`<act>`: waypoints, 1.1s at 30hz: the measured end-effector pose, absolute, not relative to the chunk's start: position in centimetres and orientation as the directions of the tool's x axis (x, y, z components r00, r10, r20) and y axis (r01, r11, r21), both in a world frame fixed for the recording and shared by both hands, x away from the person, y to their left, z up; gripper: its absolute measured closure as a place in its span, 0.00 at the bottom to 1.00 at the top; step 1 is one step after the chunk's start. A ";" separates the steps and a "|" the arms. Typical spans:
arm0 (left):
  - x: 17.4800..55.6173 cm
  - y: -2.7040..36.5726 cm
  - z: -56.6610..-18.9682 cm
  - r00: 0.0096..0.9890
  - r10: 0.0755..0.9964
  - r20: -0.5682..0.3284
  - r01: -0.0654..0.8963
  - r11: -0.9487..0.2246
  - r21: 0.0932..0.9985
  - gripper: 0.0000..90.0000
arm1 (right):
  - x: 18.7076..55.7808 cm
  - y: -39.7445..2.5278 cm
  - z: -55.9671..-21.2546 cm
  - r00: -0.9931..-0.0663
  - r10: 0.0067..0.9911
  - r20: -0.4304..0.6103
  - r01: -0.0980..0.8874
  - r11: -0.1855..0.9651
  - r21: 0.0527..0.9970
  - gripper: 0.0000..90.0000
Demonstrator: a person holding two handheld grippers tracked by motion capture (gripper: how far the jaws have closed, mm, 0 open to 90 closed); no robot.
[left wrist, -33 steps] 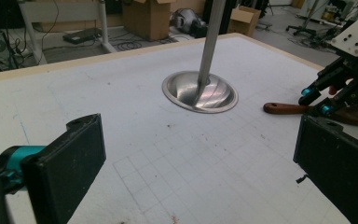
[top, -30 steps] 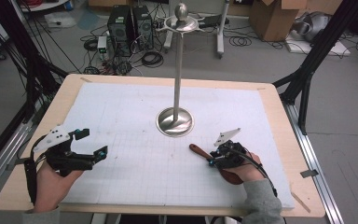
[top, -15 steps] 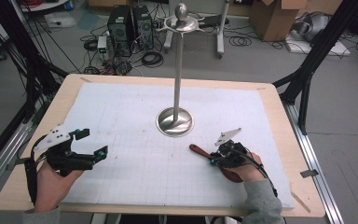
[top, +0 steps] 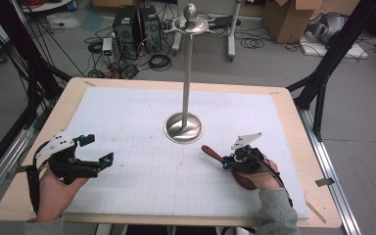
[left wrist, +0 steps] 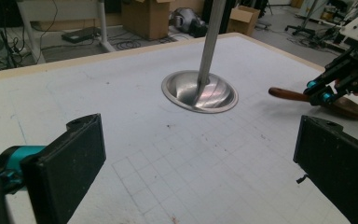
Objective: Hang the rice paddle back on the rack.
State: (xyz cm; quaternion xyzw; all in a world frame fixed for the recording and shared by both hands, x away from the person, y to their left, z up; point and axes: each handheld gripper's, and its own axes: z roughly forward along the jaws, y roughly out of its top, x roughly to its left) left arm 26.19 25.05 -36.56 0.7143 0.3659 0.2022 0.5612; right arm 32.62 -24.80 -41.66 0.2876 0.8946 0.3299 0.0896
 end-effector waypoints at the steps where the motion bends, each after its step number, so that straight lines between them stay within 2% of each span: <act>1: 26.2 25.0 -36.5 0.650 0.750 -0.122 0.296 -0.101 0.950 0.03 | 32.5 -25.0 -41.3 -0.817 0.575 0.037 0.450 0.597 0.664 0.86; 22: 26.1 25.0 -36.2 0.652 0.749 -0.115 0.286 -0.102 0.953 0.03 | 31.3 -27.1 -38.1 -0.787 0.614 0.069 0.403 0.426 0.810 0.86; 33: 26.1 25.2 -36.2 0.657 0.744 -0.124 0.284 -0.092 0.954 0.03 | 31.4 -27.9 -37.6 -0.773 0.630 0.078 0.395 0.380 0.836 0.86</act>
